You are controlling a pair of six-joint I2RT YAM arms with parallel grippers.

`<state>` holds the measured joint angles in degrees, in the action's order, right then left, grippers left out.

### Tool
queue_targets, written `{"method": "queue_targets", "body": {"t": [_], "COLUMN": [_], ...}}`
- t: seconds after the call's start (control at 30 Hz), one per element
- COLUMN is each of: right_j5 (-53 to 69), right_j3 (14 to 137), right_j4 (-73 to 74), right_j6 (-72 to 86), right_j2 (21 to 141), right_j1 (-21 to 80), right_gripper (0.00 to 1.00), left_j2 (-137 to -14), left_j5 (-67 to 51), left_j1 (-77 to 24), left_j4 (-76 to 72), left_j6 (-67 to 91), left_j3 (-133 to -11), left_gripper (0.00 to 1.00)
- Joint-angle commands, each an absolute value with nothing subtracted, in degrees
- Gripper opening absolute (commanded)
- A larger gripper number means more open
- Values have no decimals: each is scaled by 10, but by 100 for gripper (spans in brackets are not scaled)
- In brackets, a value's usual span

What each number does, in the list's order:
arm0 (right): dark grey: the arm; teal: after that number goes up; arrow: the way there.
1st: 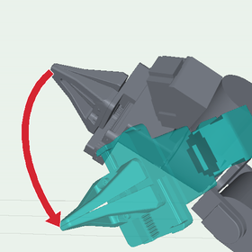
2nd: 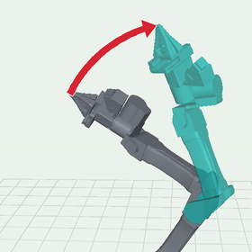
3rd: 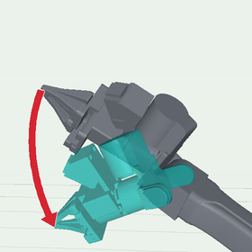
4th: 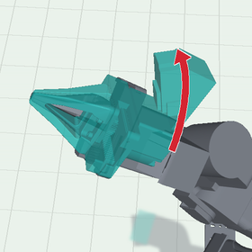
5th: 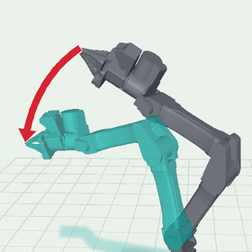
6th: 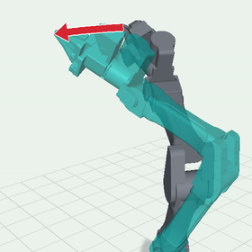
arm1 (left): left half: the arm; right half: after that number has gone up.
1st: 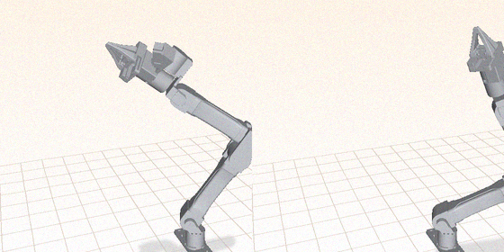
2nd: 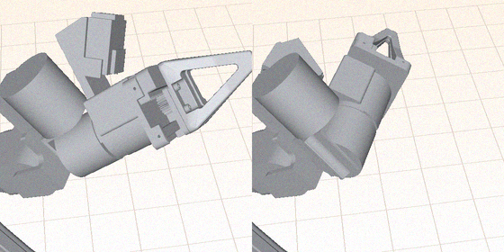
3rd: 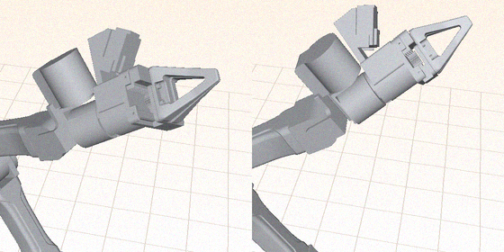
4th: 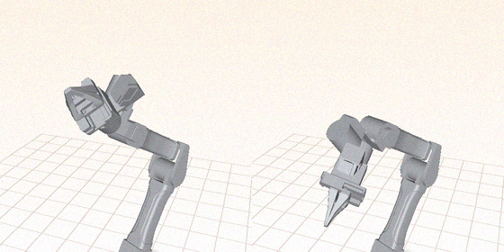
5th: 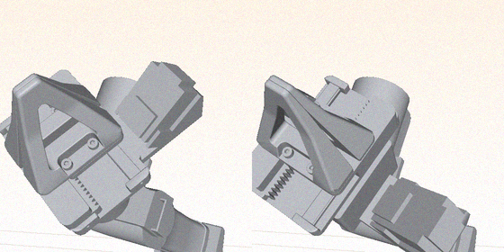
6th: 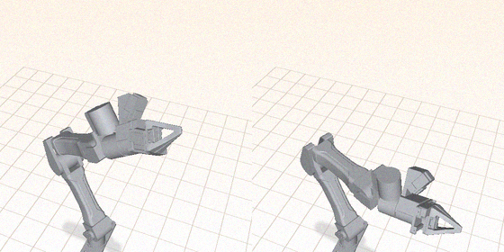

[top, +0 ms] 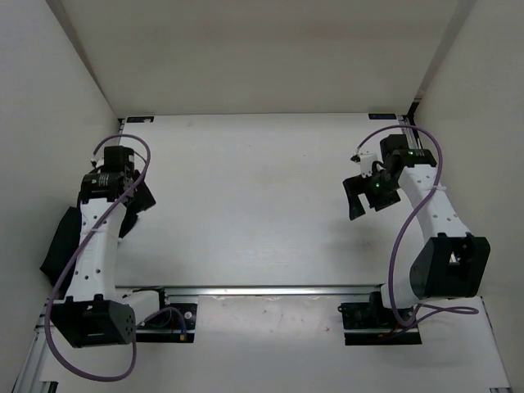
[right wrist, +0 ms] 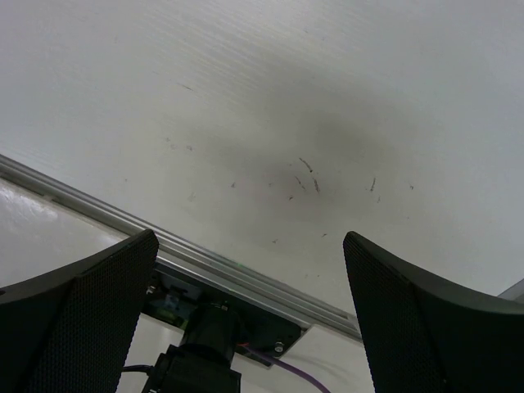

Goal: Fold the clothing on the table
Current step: Grab the skirt from the pile

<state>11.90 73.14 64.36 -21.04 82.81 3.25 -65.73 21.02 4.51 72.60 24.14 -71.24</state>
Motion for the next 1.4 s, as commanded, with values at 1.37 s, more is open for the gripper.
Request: {"method": "queue_targets", "body": {"t": [1.37], "right_j5": [167], "right_j3": [739], "right_j4": [721], "right_j6": [-258], "right_j2": [797], "right_j1": [20], "right_gripper": [99], "left_j2": [-858], "left_j5": [564], "left_j1": [44], "left_j4": [576], "left_j6": [409], "left_j3": [-682], "left_gripper": [98]}}
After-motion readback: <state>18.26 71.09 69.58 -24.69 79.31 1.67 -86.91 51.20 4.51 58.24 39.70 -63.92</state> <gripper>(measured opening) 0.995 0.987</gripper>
